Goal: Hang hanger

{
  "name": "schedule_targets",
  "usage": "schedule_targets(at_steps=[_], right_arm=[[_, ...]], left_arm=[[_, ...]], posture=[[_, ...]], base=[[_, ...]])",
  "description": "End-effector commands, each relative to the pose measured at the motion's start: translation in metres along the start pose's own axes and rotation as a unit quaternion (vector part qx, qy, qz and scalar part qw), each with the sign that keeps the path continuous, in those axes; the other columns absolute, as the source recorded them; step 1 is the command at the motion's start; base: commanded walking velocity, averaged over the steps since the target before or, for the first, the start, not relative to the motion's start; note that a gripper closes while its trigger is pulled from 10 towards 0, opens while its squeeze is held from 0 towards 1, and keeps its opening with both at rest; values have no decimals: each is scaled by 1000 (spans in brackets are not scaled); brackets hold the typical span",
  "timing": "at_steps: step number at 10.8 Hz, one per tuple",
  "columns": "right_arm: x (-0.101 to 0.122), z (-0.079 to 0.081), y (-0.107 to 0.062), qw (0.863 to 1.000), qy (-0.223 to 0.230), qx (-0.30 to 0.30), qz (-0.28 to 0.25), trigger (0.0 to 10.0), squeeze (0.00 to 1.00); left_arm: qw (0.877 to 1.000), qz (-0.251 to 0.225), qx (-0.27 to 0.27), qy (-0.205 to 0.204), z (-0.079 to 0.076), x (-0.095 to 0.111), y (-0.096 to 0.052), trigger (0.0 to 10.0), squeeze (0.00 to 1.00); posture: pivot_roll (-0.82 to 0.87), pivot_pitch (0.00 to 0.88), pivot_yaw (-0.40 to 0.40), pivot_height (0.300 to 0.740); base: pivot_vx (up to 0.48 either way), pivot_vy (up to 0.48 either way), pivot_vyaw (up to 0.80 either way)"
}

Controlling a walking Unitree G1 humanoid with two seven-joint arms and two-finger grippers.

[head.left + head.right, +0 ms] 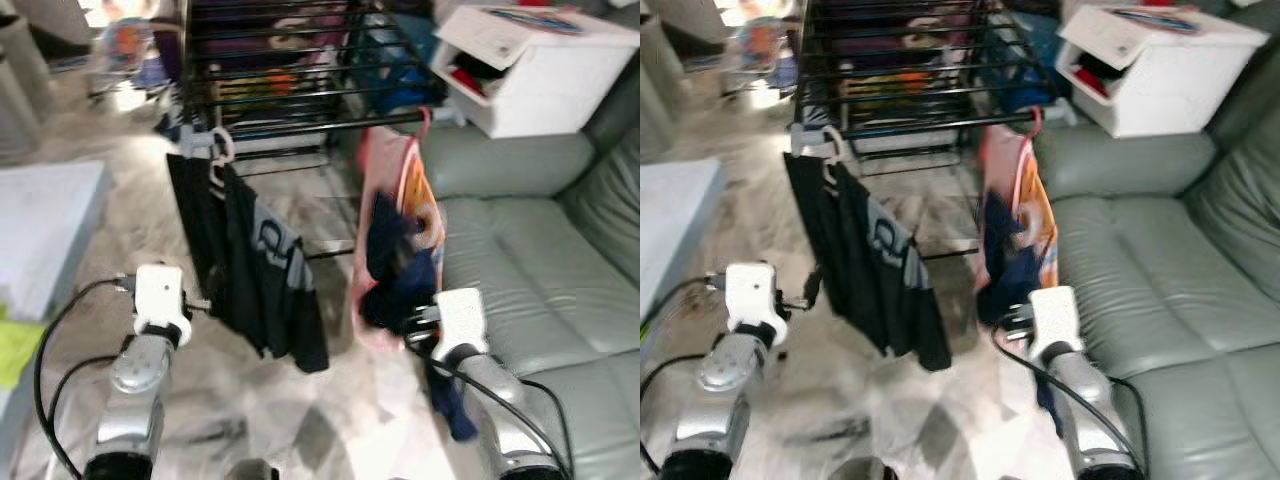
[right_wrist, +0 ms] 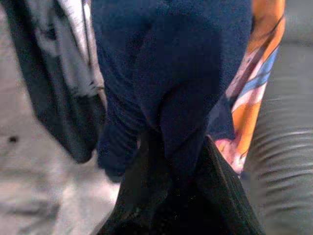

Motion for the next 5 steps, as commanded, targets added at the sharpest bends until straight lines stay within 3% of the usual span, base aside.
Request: schedule_targets(at_steps=[1, 5], right_arm=[[11, 0, 1, 1000, 0, 1, -17, 10000, 0], [15, 5, 5, 1000, 8, 20, -11, 10000, 0]], left_arm=[[1000, -9, -8, -3, -1, 6, 5, 10000, 0], [1000, -10, -14, -12, -3, 9, 8, 10000, 0]], posture=[[-6, 14, 24, 740], [2, 18, 20, 740]], base=[[352, 326, 0], [356, 322, 0]])
Point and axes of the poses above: a point about 5 cm out from each wrist's last joint towards the gripper, its own y axis pointing out of the wrist towards the gripper, its own x axis along the axis of the wrist's last joint, z = x × y, the point moved 3 cm from there along y, pointing out of the wrist towards the gripper, and after that the axes turned 13 degrees about y, right-handed, at the moved point
